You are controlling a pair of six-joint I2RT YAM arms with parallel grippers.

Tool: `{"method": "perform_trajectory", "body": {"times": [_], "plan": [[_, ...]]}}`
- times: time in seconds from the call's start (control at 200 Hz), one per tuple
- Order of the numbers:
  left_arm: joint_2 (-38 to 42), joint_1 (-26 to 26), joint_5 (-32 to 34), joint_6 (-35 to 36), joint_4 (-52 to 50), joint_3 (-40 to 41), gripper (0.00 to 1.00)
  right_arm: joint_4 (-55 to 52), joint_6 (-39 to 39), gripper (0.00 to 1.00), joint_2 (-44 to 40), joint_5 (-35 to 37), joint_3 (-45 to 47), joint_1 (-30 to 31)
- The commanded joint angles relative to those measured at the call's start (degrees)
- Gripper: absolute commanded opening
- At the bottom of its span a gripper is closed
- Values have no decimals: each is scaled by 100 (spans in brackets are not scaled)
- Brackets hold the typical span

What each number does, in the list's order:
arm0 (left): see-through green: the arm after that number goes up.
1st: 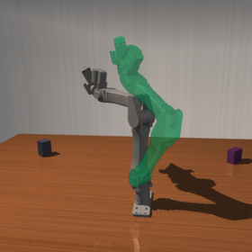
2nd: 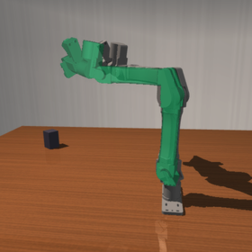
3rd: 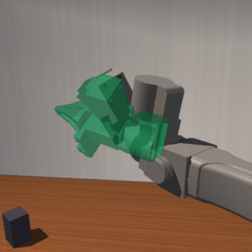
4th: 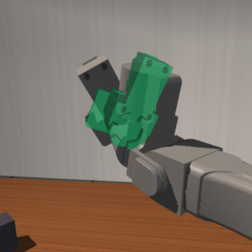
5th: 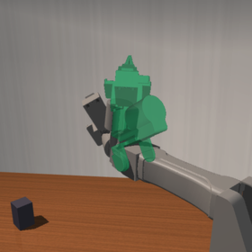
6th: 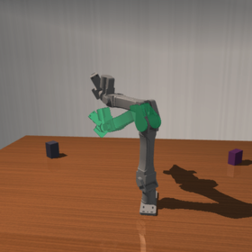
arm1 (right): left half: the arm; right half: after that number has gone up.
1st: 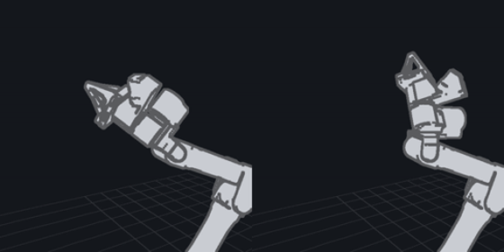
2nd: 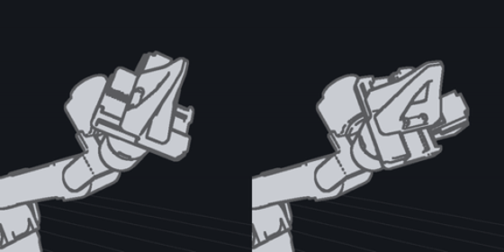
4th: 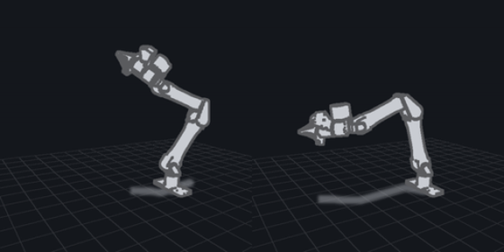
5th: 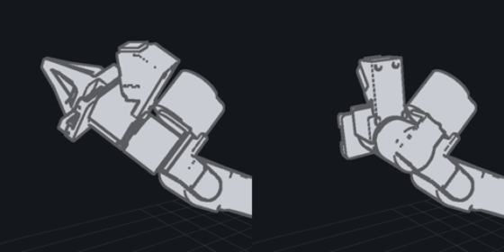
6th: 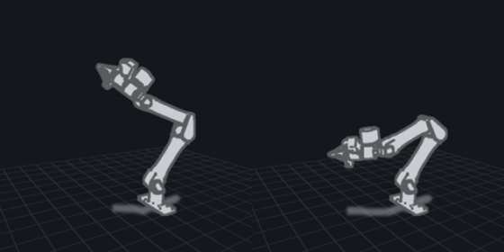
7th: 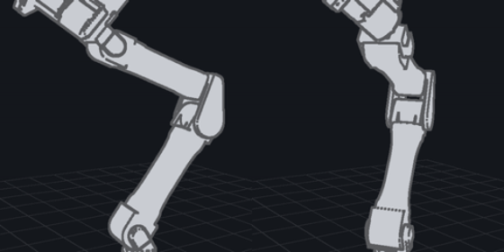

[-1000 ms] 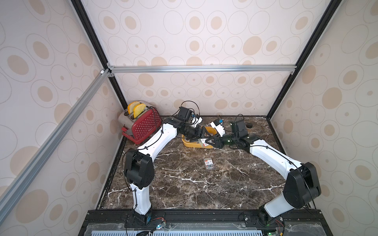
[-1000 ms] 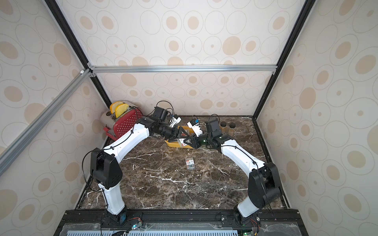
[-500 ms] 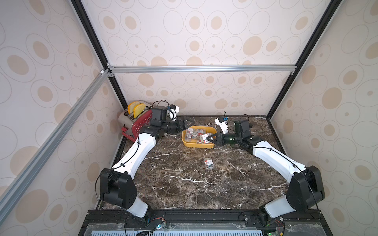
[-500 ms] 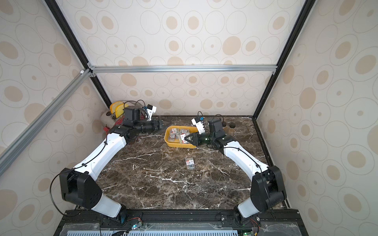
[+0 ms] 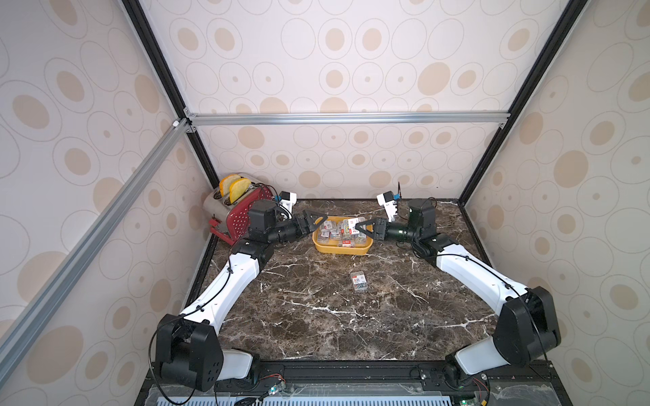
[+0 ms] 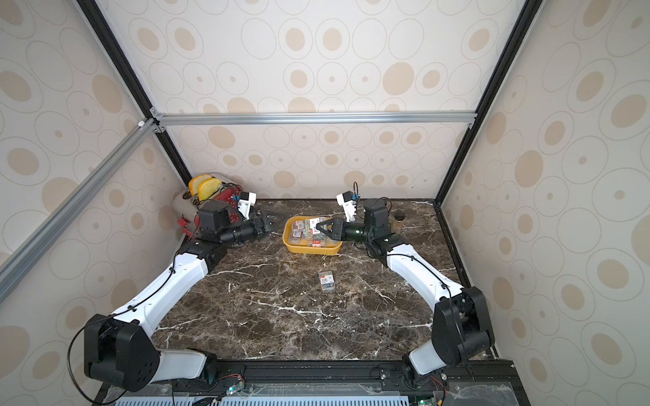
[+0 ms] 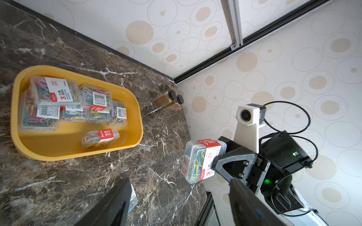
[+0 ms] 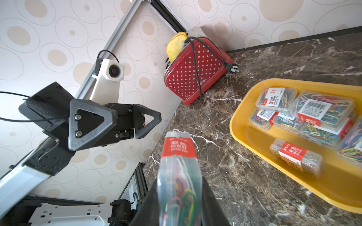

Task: Take the paper clips out of the storage box
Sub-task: Place the boxed paper clips at the center of the board.

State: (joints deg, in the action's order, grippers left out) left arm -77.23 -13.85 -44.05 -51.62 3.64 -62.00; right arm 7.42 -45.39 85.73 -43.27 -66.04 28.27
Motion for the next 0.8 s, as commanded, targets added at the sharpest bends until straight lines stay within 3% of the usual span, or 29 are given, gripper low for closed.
{"method": "perform_trajectory", "body": {"times": [0.0,0.351,0.791], "plan": [[41,40,-145,-338,725,89,82,476,-328,10,-92,-148,65,3],[-124,12,-383,-1144,2167,355,80,1353,-1038,10,62,-484,32,14],[-509,-326,-539,-1472,2935,259,73,2147,-1681,9,383,-762,-242,144]]}}
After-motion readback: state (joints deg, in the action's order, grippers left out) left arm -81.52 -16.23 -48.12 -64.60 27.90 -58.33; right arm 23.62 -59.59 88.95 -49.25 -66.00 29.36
